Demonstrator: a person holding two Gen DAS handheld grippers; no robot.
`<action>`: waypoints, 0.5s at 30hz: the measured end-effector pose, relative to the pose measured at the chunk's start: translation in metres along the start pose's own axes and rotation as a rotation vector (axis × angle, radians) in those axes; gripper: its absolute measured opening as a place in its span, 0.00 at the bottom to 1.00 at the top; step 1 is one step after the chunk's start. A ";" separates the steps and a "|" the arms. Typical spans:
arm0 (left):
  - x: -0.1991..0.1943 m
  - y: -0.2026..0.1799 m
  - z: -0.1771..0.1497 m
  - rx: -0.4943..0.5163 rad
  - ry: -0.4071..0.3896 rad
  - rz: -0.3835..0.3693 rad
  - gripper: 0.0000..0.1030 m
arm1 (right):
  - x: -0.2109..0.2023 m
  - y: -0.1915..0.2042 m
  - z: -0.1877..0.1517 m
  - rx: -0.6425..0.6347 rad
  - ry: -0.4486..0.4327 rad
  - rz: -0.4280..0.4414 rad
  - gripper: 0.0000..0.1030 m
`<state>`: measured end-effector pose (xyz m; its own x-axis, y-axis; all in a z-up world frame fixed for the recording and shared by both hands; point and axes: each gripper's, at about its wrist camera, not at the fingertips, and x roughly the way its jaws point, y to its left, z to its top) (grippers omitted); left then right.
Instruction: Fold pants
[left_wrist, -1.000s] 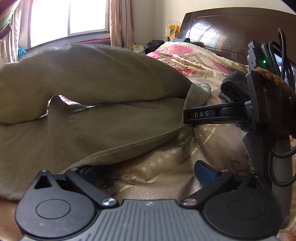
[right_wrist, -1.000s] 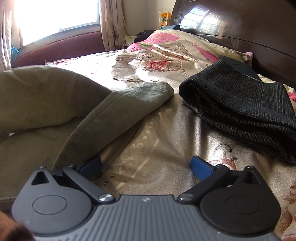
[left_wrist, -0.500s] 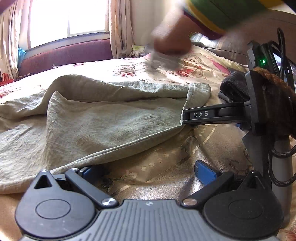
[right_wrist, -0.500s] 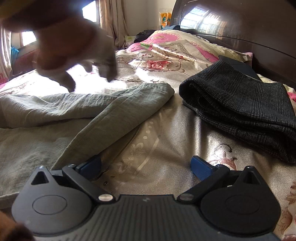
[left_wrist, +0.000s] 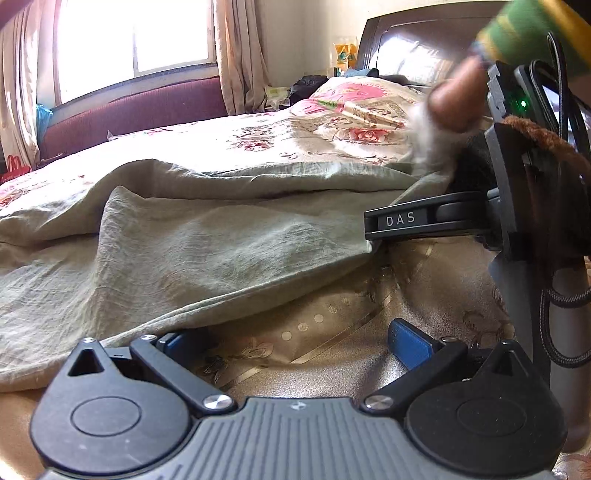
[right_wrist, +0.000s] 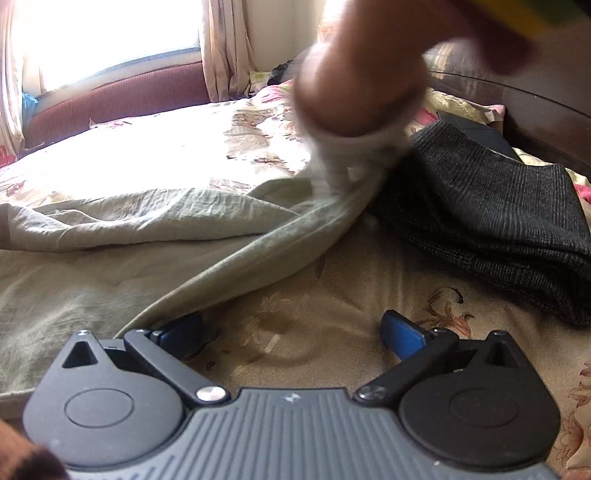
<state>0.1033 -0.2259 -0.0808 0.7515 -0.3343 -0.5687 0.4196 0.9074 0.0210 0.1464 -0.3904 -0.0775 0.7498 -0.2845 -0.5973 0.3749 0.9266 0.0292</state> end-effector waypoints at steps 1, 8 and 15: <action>0.000 -0.001 0.000 0.002 0.001 0.002 1.00 | 0.000 0.000 0.000 0.001 0.000 0.001 0.99; 0.001 -0.005 0.002 0.021 0.008 0.018 1.00 | 0.000 0.001 0.000 0.000 0.001 0.001 0.99; 0.001 -0.005 0.001 0.021 0.008 0.018 1.00 | -0.001 0.001 0.000 0.001 0.001 0.002 0.99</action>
<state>0.1021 -0.2311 -0.0804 0.7551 -0.3154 -0.5748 0.4163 0.9079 0.0487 0.1464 -0.3892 -0.0772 0.7502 -0.2825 -0.5978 0.3739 0.9269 0.0311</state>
